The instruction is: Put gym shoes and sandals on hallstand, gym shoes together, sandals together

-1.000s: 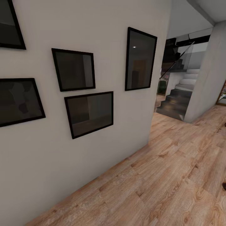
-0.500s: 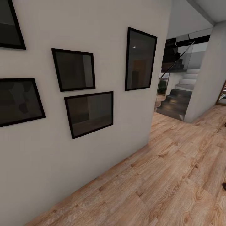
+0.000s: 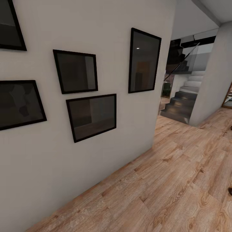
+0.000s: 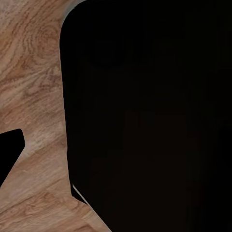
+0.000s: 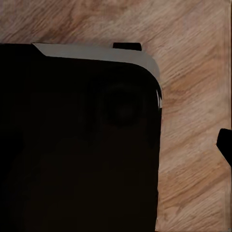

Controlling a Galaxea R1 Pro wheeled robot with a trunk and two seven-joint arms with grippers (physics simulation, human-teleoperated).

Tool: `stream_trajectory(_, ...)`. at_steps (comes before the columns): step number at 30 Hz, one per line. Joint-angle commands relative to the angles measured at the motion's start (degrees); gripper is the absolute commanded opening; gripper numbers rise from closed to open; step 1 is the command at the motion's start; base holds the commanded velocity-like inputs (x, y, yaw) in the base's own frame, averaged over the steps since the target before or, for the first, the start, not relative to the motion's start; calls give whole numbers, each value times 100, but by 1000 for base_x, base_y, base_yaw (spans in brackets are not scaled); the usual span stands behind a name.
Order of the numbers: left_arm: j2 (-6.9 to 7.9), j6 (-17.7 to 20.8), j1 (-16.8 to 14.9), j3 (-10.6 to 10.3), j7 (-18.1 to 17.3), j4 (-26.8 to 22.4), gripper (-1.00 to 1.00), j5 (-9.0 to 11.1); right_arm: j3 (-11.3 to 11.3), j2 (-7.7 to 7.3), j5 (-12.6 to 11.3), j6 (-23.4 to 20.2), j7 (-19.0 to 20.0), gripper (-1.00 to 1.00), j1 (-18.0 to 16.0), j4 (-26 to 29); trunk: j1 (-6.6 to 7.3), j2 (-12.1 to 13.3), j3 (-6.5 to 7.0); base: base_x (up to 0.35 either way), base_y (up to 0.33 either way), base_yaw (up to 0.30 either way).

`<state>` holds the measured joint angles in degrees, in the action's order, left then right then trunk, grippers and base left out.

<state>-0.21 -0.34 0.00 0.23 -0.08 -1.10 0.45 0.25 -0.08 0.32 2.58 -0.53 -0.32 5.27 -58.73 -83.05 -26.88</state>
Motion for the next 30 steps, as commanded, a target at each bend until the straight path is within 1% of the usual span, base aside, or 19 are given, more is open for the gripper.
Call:
stream_trajectory(1,-1,-37,0,1,-1,-38,100,4,1,-33,3,52,-7,100,-3,28,0,-3,-5,0,0,0)
stream_trajectory(7,24,-230,0,2,-1,-232,100,-3,-11,-227,-1,245,-8,100,-3,223,0,-3,-5,0,0,0)
stream_trajectory(11,89,-358,0,8,-1,-361,100,-10,-25,-356,-7,373,-8,100,-3,352,0,-3,-5,0,0,0)
stream_trajectory(13,131,-422,-11,10,-1,-425,100,-7,-30,-382,-12,437,-8,100,-3,417,0,-3,-5,0,0,0)
stream_trajectory(14,162,-1437,-33,13,-1,-1164,100,-5,-34,-396,-16,920,-8,100,-3,1350,0,-3,-5,0,0,0)
stream_trajectory(20,198,-1899,-161,13,-1,-1258,100,-2,-41,-413,-21,1068,-9,100,-4,2032,0,-3,-5,0,0,0)
stream_trajectory(21,212,-2044,-301,10,-1,-1280,100,-5,-42,-413,-22,1124,-9,100,-8,2296,0,-3,-5,0,0,0)
stream_trajectory(23,219,-2106,-425,7,-1,-1300,100,-15,-42,-414,-26,1171,-9,100,-9,2426,0,-3,-5,0,0,0)
stream_trajectory(24,229,-2147,-550,8,-1,-1321,100,-13,-42,-414,-28,1227,-10,100,-13,2541,0,-3,-5,0,0,0)
stream_trajectory(26,236,-2179,-669,10,-1,-1337,100,-8,-47,-414,-29,1283,-9,100,-24,2656,0,-3,-5,0,0,0)
stream_trajectory(27,241,-2199,-777,14,-1,-1348,100,-4,-52,-411,-30,1323,-9,100,-42,2759,0,-3,-5,0,0,0)
stream_trajectory(30,245,-2219,-910,18,-1,-1357,100,2,-58,-408,-37,1362,-9,100,-77,2868,0,-3,-5,0,0,0)
